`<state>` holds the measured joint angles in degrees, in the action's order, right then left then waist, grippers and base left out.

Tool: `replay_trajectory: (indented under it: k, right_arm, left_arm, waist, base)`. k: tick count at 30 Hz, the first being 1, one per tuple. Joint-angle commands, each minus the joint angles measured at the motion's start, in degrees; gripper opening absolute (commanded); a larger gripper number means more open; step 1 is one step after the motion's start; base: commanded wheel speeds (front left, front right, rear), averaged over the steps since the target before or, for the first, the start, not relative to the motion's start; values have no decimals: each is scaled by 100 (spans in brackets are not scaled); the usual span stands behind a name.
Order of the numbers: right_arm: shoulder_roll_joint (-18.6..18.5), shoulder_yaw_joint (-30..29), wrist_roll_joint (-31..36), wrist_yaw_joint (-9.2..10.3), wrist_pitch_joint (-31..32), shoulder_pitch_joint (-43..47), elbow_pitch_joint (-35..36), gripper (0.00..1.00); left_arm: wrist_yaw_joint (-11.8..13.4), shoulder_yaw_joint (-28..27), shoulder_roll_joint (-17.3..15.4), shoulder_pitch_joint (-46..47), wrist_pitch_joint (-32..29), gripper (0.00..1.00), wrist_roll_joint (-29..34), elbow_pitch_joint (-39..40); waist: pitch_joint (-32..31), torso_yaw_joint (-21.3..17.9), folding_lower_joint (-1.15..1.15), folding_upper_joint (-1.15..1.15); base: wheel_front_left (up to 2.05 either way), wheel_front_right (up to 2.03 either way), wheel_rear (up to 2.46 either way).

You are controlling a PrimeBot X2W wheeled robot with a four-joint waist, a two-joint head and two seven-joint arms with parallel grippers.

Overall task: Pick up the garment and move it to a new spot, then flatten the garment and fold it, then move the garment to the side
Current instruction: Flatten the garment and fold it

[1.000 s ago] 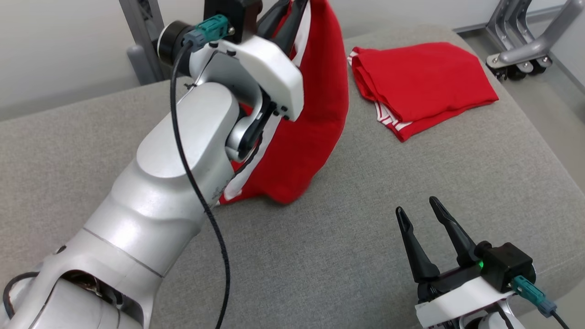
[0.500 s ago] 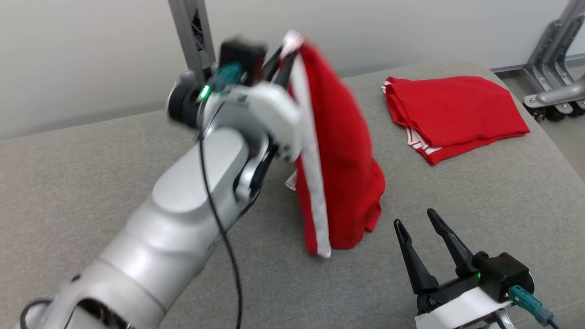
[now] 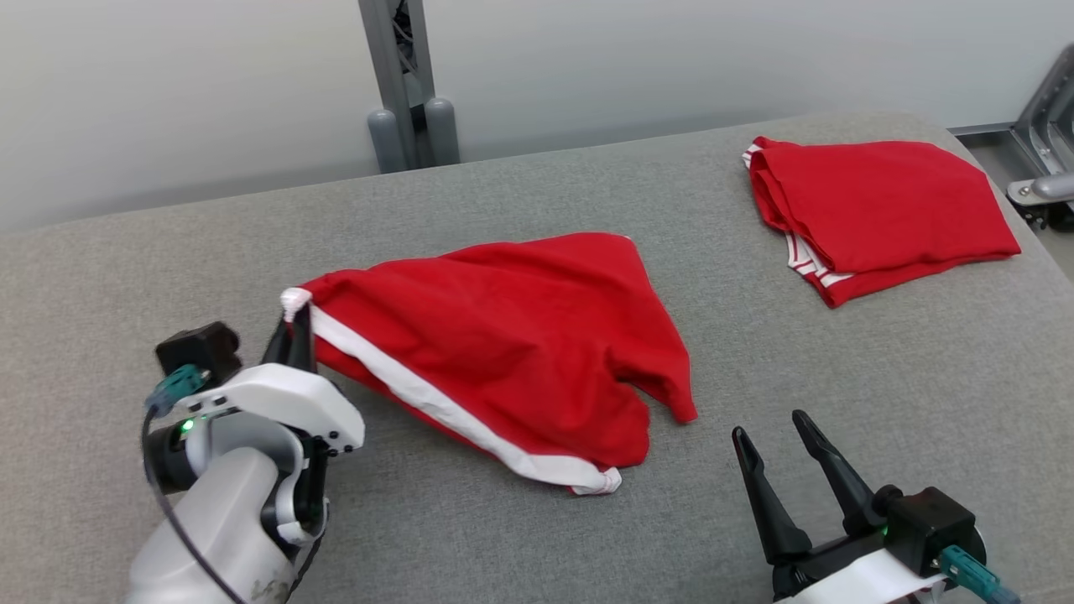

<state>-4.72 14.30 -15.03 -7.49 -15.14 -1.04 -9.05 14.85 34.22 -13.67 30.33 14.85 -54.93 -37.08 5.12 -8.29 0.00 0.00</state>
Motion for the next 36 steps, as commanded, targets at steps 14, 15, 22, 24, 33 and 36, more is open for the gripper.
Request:
replay_trajectory:
  k: [14, 15, 22, 24, 33, 36]
  right_arm:
    - [-194, 512, -317, 1, 2, 5, -579, 100]
    - [-205, 572, -373, 1, 2, -6, -647, 100]
    - [-261, 855, -619, 0, 2, -89, -992, 100]
    - [-272, 916, -682, 1, 2, -108, -1079, 100]
    - [-263, 979, -904, 0, 2, -139, -1442, 100]
    - [-168, 982, -1306, 0, 2, -130, -1591, 100]
  left_arm:
    - [170, -1394, 101, -1618, 38, 100, 1762, 1105]
    - [167, -1414, 109, -1752, 37, 100, 1877, 1177]
    - [73, -1579, 178, -2626, 38, 100, 2727, 2231]
    - [27, -1639, 244, -2892, 38, 100, 2947, 2578]
    - [-285, -1749, 567, -3837, 38, 100, 3570, 3282]
    - [-383, -1778, 656, -3918, 38, 100, 3678, 3275]
  waist:
    - [-312, 271, 0, 0]
    - [-341, 307, 0, 0]
    - [-499, 614, 0, 0]
    - [-535, 701, 0, 0]
    - [-589, 1155, 0, 0]
    - [-577, 1298, 0, 0]
  base:
    - [0, 0, 0]
    - [0, 0, 0]
    - [0, 0, 0]
    - [0, 0, 0]
    - [0, 0, 0]
    - [0, 0, 0]
